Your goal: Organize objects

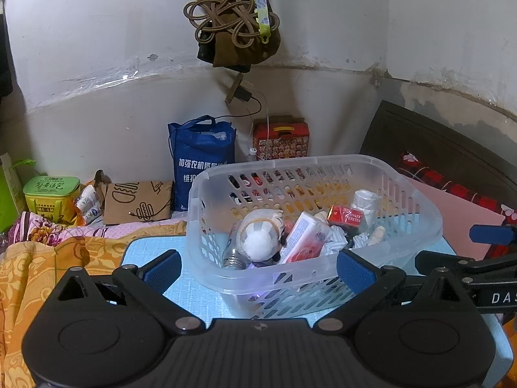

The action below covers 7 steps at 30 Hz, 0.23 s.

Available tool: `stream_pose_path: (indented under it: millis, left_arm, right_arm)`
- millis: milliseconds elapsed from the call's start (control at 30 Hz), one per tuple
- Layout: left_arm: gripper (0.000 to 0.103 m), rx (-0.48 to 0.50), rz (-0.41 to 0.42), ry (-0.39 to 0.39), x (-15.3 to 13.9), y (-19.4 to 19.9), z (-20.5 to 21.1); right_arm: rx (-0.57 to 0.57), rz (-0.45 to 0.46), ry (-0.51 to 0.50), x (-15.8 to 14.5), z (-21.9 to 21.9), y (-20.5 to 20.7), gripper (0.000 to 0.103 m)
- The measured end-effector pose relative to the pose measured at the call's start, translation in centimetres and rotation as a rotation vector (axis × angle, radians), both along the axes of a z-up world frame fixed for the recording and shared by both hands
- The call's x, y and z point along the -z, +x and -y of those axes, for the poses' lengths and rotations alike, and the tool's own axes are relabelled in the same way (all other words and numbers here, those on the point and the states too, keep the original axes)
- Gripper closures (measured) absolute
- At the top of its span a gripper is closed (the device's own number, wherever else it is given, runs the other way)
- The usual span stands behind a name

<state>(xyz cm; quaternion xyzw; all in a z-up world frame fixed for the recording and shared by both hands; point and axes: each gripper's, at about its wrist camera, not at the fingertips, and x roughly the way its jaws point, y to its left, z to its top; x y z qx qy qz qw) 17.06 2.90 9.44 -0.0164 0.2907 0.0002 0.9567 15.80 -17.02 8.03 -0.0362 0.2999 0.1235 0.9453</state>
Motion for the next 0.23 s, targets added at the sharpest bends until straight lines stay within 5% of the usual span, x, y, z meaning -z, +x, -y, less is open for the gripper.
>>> stream_pose_path:
  millis: [233]
  left_arm:
    - [0.0,-0.019,0.028,0.026,-0.36,-0.32,-0.05]
  right_arm:
    - [0.001,0.001,0.003,0.02,-0.05,-0.07,0.0]
